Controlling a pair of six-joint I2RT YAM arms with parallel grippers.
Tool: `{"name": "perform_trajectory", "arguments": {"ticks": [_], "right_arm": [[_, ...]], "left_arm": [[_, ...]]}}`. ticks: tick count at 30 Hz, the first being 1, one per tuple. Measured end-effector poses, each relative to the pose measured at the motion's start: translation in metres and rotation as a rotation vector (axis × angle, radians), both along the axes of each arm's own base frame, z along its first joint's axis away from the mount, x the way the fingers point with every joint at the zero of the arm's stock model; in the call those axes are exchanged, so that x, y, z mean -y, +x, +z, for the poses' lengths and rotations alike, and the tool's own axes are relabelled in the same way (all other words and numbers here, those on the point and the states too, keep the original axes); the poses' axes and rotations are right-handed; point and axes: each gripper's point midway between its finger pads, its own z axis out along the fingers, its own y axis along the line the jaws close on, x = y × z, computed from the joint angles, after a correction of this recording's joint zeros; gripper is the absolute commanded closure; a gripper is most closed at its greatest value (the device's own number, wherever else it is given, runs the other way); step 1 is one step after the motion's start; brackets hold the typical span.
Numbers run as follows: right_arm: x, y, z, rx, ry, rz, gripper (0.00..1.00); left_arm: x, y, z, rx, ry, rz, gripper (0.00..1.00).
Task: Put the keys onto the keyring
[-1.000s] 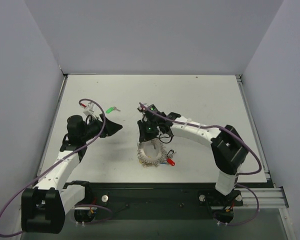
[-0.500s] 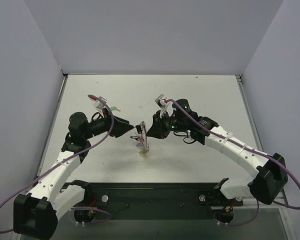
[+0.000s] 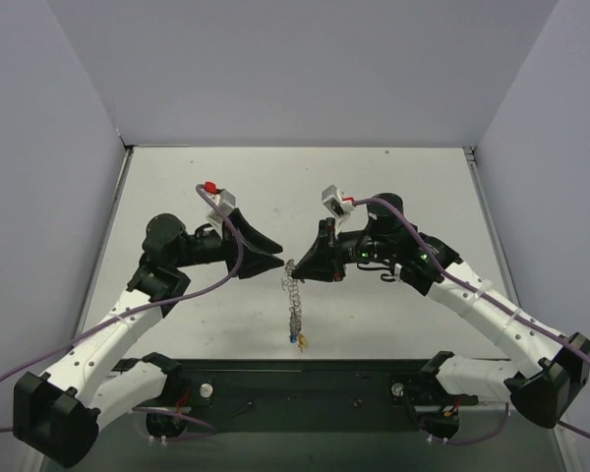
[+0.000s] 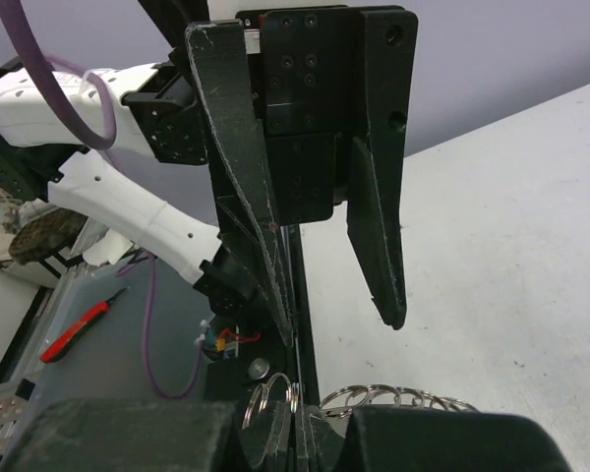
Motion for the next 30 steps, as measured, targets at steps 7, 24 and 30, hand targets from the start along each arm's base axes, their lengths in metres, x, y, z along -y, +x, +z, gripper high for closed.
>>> {"name": "perform_trajectory", "arguments": {"ticks": [7,24,30], "right_arm": [[0.001,-0.008,0.005,0.0,0.016,0.035,1.0],[0.002,-0.006,0.005,-0.001,0.016,0.029,1.0],[0.004,-0.005,0.003,-0.017,0.008,0.023,1.0]], "left_arm": [[0.006,-0.014,0.005,0.023,-0.015,-0.073,0.6],[0.019,-0.03,-0.006,0.007,0.023,-0.161,0.7],[0.023,-0.029,-0.009,0.011,0.06,-0.154,1.0]]}}
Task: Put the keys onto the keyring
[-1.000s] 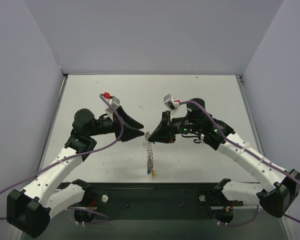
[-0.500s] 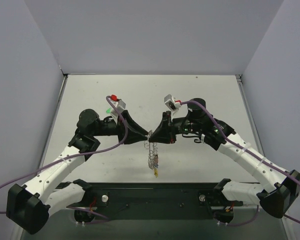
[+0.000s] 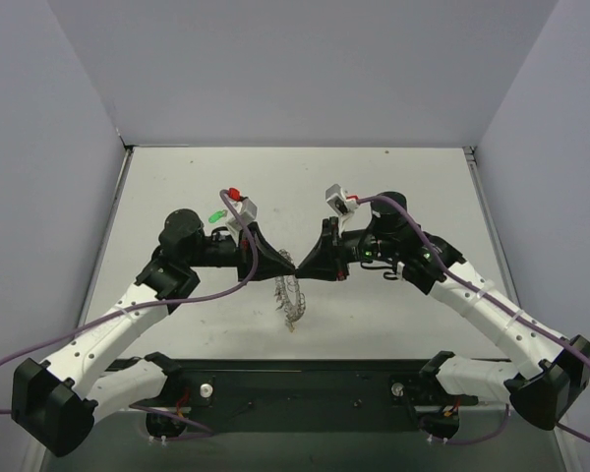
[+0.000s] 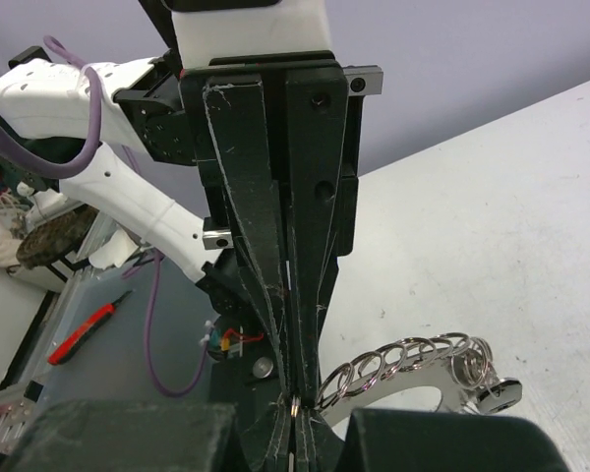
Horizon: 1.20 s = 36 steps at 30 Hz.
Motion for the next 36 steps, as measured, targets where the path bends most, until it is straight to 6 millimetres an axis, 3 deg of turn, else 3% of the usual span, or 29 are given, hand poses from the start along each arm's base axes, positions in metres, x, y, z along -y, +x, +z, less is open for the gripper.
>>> {"name": "perform_trajectory", "arguments": {"ticks": [5,7,10,11,14,17,21,25,30,36], "right_arm": [[0.002,-0.001,-0.003,-0.014,-0.012,-0.003,1.0],[0.002,0.0,-0.004,-0.018,-0.016,-0.007,0.94],[0.003,0.001,-0.004,-0.029,-0.022,-0.024,0.63],[0.003,0.001,-0.003,-0.029,-0.018,-0.034,0.48],[0.004,0.005,0.008,-0.008,0.009,-0.075,0.28],[0.006,0.017,0.027,0.052,0.057,-0.156,0.17],[0.022,0.03,0.045,0.13,0.133,-0.314,0.17],[0.034,0.035,0.045,0.139,0.178,-0.41,0.32],[0.028,0.037,0.051,0.124,0.22,-0.402,0.43],[0.016,0.029,0.06,0.102,0.272,-0.316,0.45]], "left_arm": [[0.003,0.002,-0.005,0.002,0.024,0.002,1.0],[0.004,0.002,-0.006,0.004,0.028,0.005,1.0],[0.005,0.003,-0.007,0.005,0.033,0.019,1.0],[0.005,0.005,-0.008,0.006,0.035,0.029,1.0],[0.008,0.007,-0.008,0.013,0.033,0.054,1.0],[0.007,0.005,-0.01,0.009,0.025,0.08,1.0],[0.0,0.007,-0.012,0.019,-0.015,0.159,1.0],[-0.007,0.008,-0.003,0.052,-0.082,0.217,1.0],[-0.013,0.006,0.015,0.103,-0.2,0.25,1.0],[-0.016,0.003,0.028,0.125,-0.3,0.254,1.0]]}}
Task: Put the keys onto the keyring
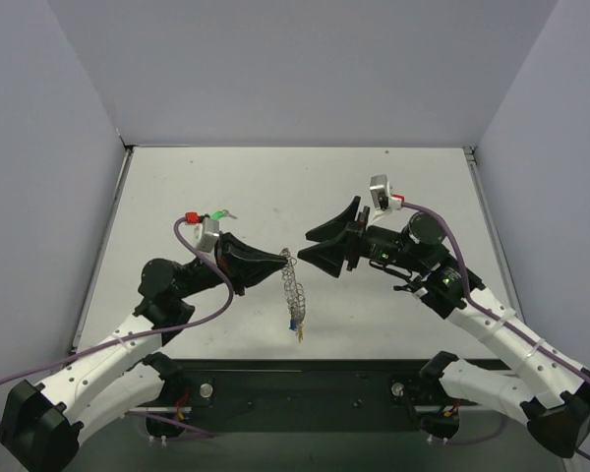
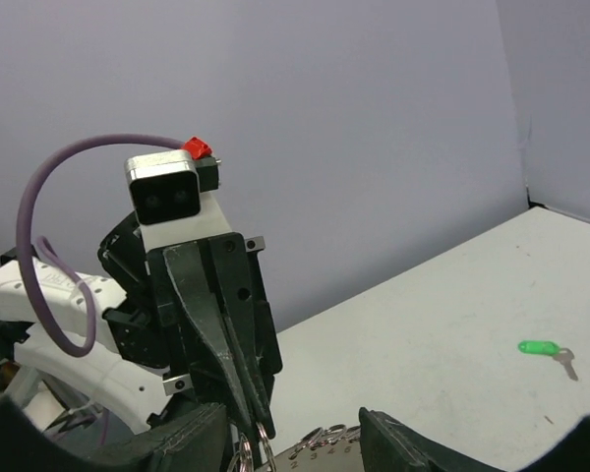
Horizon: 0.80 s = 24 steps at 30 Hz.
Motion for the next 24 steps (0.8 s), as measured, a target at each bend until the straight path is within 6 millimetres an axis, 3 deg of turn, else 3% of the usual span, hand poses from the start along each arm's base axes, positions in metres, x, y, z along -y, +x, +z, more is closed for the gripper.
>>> {"name": "perform_trajectory", "arguments": {"ticks": [5,11,20,24], "right_arm": [[-0.005,-0.011,0.006,0.008,0.023,0.071,0.52],[-0.015,-0.017,-0.003,-0.021,0.007,0.129,0.64],[-0.02,-0.022,-0.004,-0.035,0.014,0.156,0.66],[-0.023,-0.025,-0.001,-0.034,0.025,0.172,0.76]], "left_arm": [[-0.003,-0.004,0.013,0.035,-0.053,-0.007,1.0],[-0.006,-0.009,0.026,0.072,-0.096,-0.014,1.0],[-0.007,-0.013,0.033,0.084,-0.121,-0.023,1.0],[-0.007,-0.013,0.033,0.082,-0.121,-0.025,1.0]]}}
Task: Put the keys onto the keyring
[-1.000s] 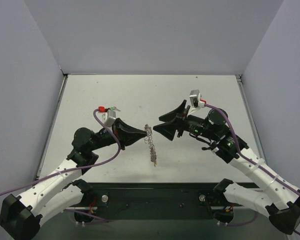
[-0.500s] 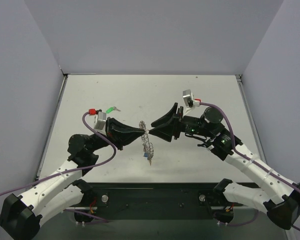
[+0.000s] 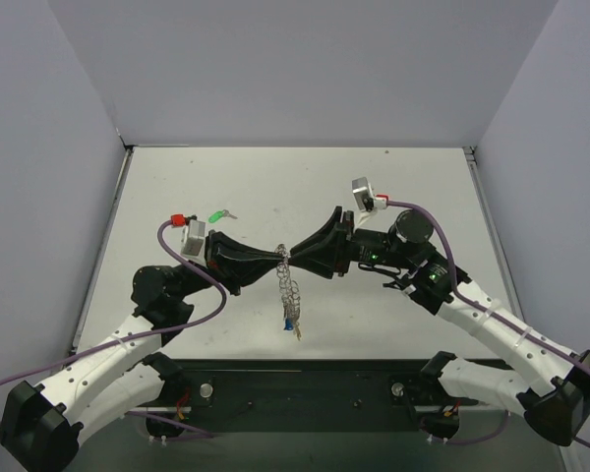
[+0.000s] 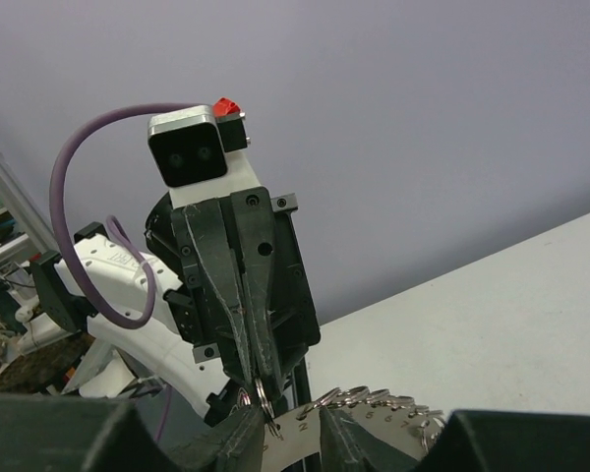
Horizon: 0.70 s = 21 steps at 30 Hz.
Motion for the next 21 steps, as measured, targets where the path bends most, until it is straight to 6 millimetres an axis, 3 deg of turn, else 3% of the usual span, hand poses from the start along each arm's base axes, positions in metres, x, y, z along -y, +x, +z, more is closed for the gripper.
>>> {"name": "perform_trajectory", "arguments": {"ticks": [3,4,12,15,16,21], "right_arm": [[-0.002,-0.001,-0.001,-0.01,0.002,0.015,0.9],[-0.003,-0.002,-0.001,-0.016,0.001,0.022,0.99],[-0.007,0.0,-0.006,-0.04,-0.014,0.036,1.0],[-0.007,0.0,-0.006,-0.036,-0.026,0.034,1.0],[-0.007,0.0,-0.006,-0.031,-0.031,0.035,1.0],[-0.003,-0.001,-0.013,-0.024,-0.082,0.034,1.0]], "left_arm": [[0.0,0.0,0.0,-0.001,0.001,0.0,1.0],[0.0,0.0,-0.001,-0.003,0.003,0.0,1.0],[0.0,0.003,-0.003,-0.012,0.018,0.005,1.0],[0.001,0.003,-0.003,-0.009,0.043,0.012,0.73],[0.0,0.004,-0.003,-0.008,0.056,0.018,0.57],[-0.003,0.003,0.006,0.021,0.12,0.056,0.33]]}}
